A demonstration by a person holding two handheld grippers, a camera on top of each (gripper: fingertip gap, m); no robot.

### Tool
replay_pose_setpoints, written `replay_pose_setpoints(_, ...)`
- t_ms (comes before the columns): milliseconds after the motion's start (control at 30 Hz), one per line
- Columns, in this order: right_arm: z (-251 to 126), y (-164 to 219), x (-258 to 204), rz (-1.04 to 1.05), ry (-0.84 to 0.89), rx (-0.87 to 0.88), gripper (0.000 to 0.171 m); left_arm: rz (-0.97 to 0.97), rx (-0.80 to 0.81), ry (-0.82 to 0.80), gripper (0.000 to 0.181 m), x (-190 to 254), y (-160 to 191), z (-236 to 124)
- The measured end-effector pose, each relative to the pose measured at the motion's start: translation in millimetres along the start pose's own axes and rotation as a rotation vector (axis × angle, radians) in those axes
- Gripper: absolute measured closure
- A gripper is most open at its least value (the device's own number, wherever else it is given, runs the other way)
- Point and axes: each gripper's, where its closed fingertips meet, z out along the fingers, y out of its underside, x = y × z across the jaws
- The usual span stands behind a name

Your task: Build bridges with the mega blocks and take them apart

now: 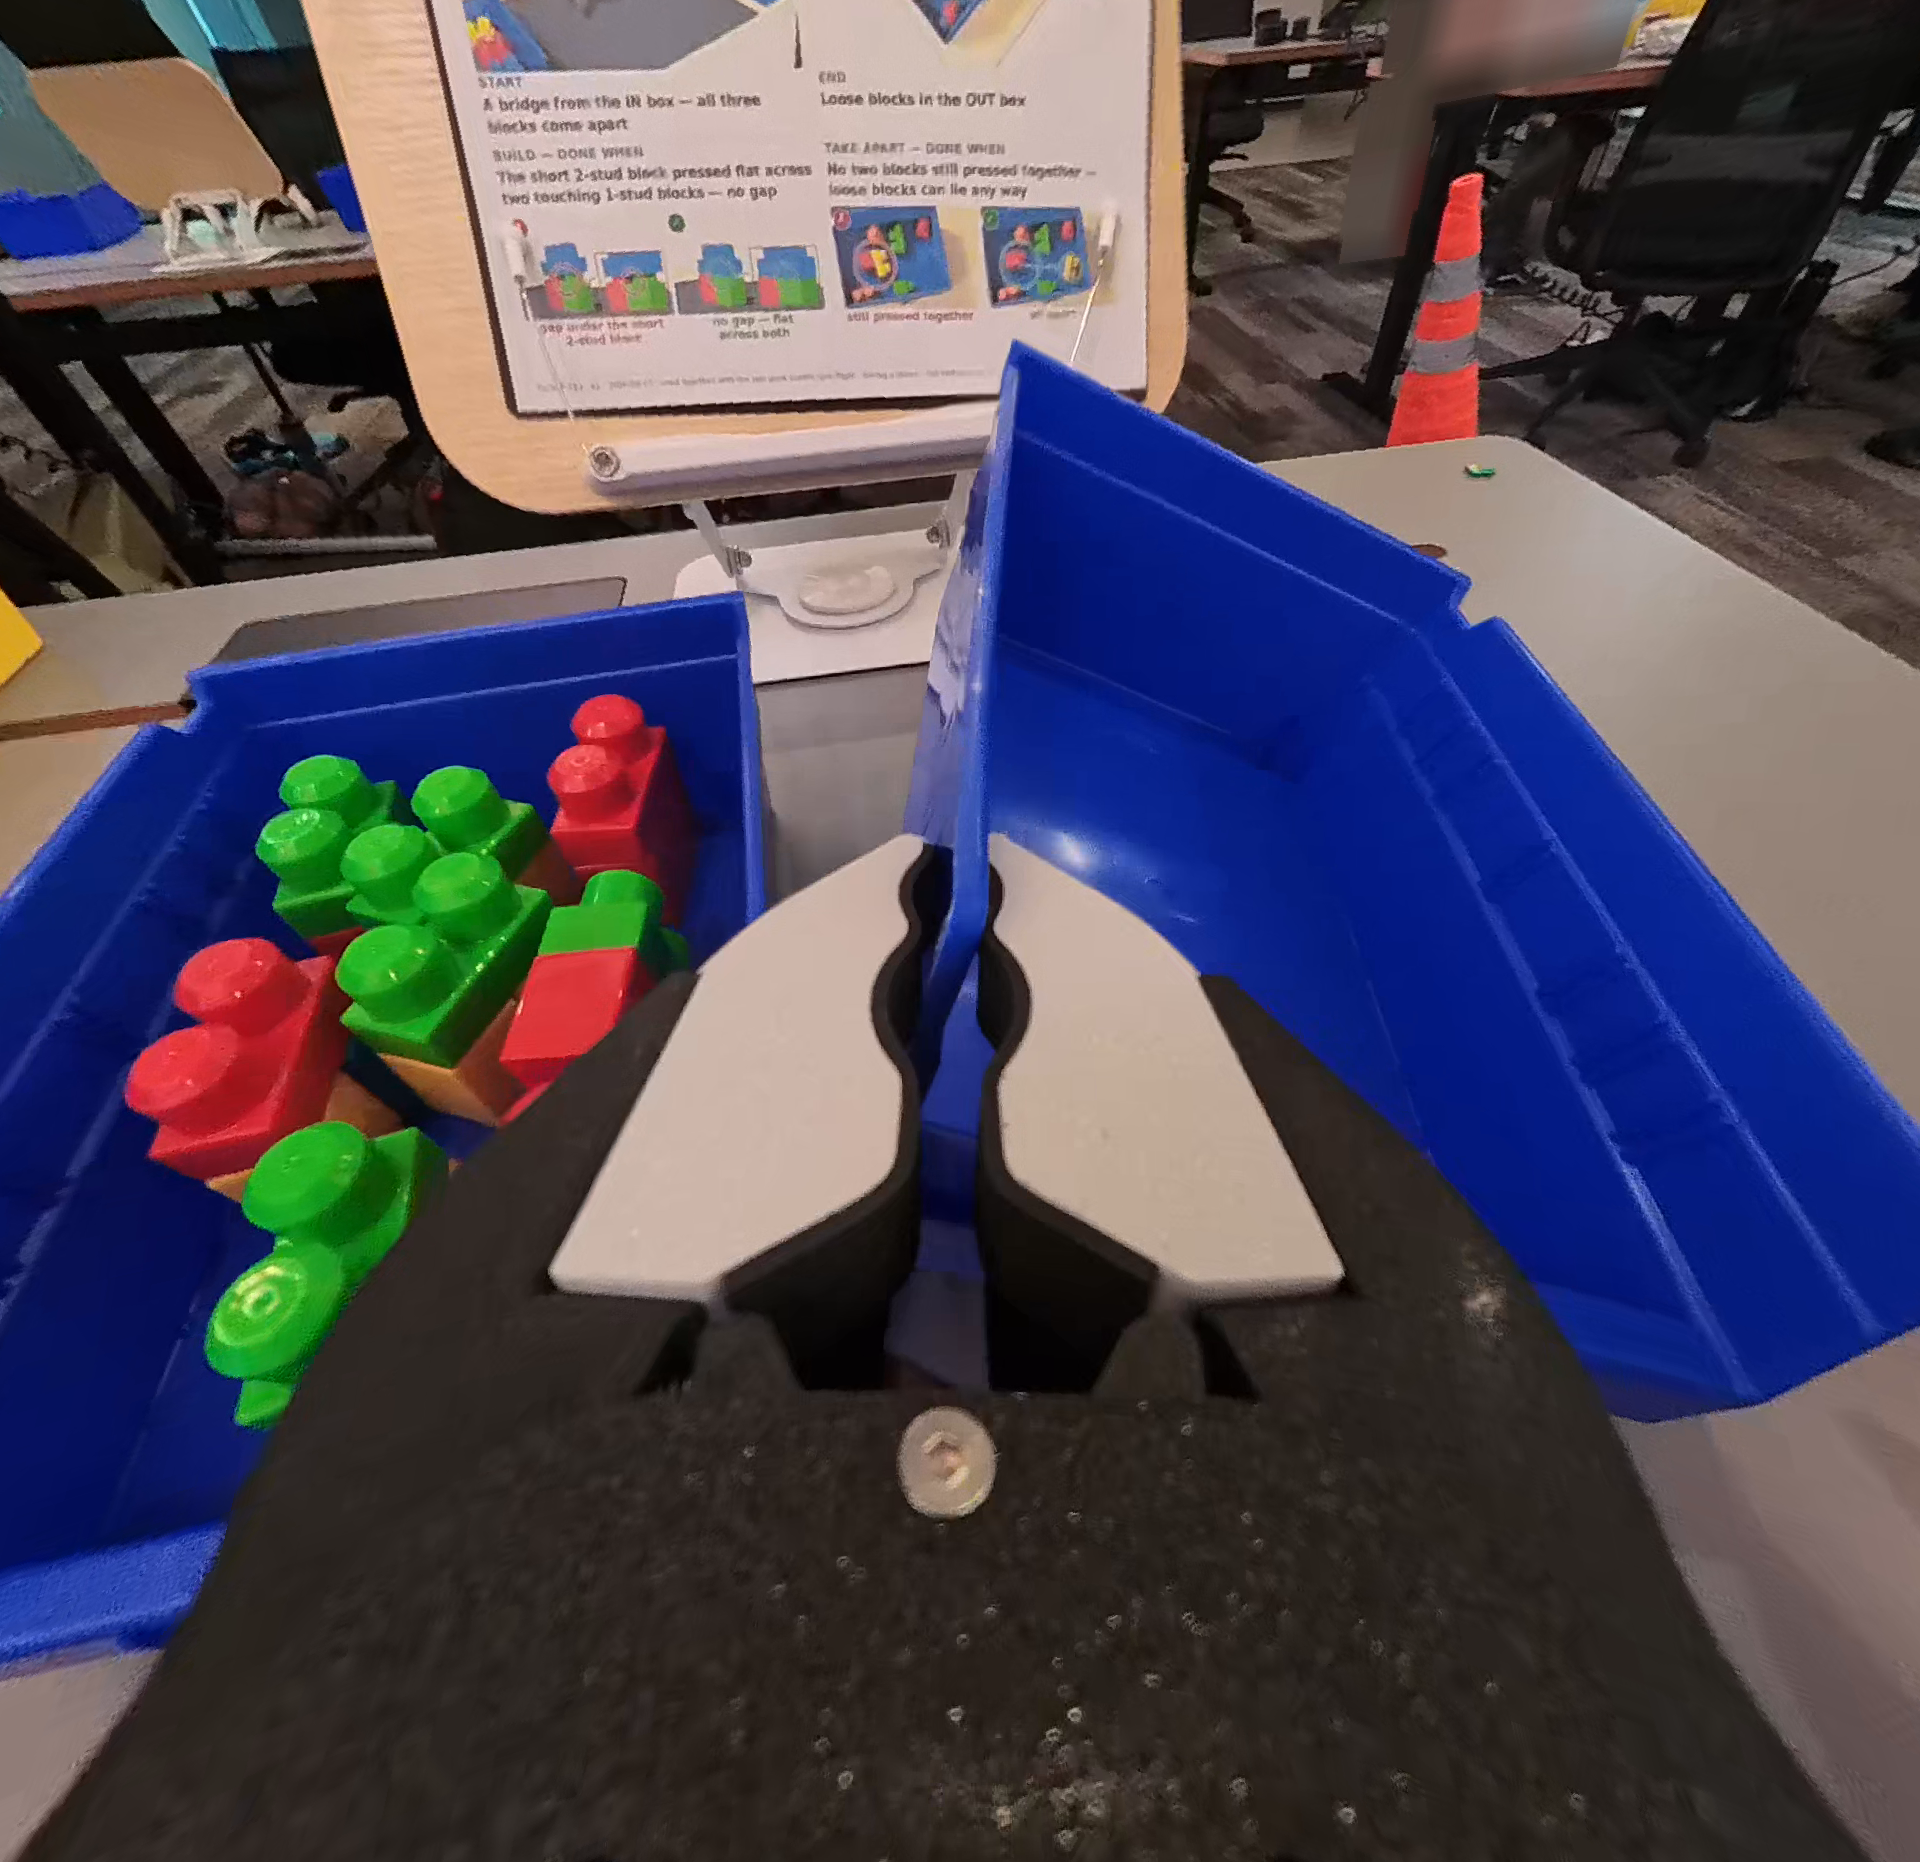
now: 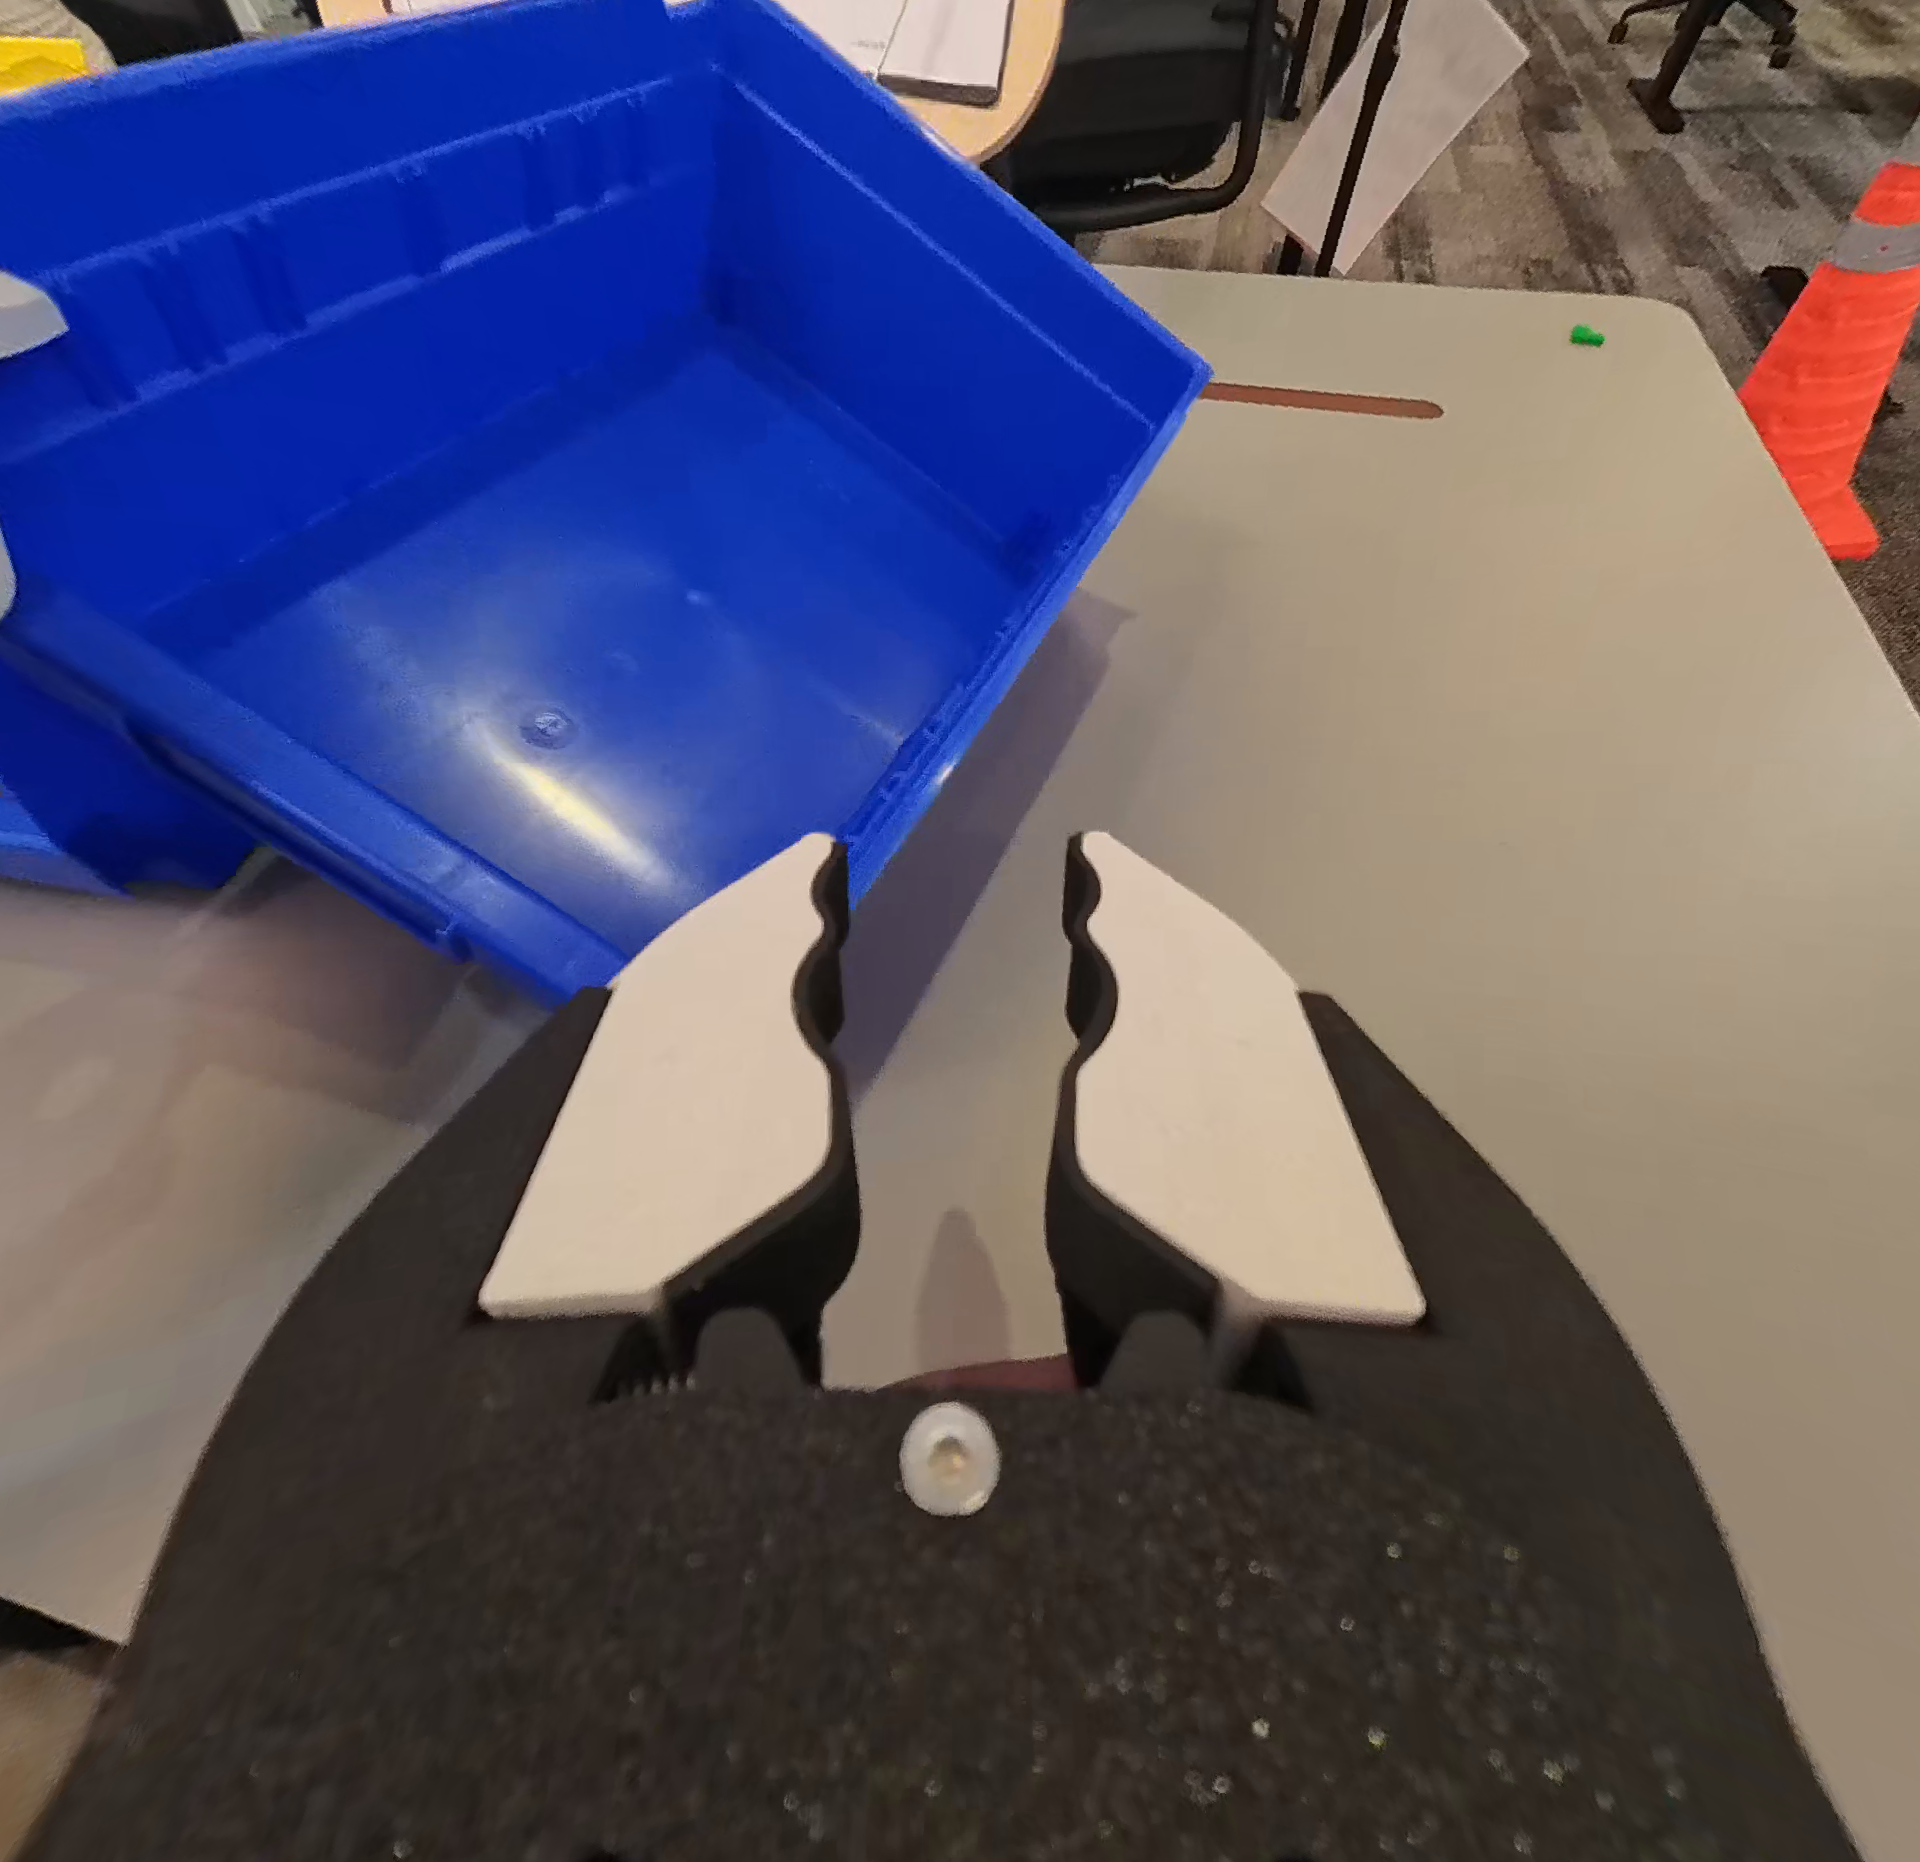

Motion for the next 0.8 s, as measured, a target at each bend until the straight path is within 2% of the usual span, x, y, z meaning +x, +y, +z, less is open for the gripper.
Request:
replay_pose_setpoints(333,3.7,10.1,-0.7,0.017,-0.029,-0.015,0.124,-0.113,-0.018,-0.037,0.177,-7.1,34.0,-0.8)
replay_pose_setpoints(500,4.3,9.4,-3.8,0.013,-0.034,-0.011,0.123,-0.092,0.006,-0.074,0.176,-12.5,39.2,-3.2)
replay_pose_setpoints(600,2.6,5.8,-7.8,0.02,-0.042,0.004,0.117,-0.079,0.061,-0.077,0.166,-13.9,31.1,-9.5)
replay_pose_setpoints(667,1.9,5.2,-10.0,0.009,-0.031,0.004,0.117,-0.049,0.081,-0.06,0.15,-11.5,24.6,-15.6)
replay_pose_setpoints(800,-2.6,3.1,-18.5,0.002,-0.023,0.016,0.117,-0.006,0.131,-0.026,0.145,-28.3,12.0,-42.5)
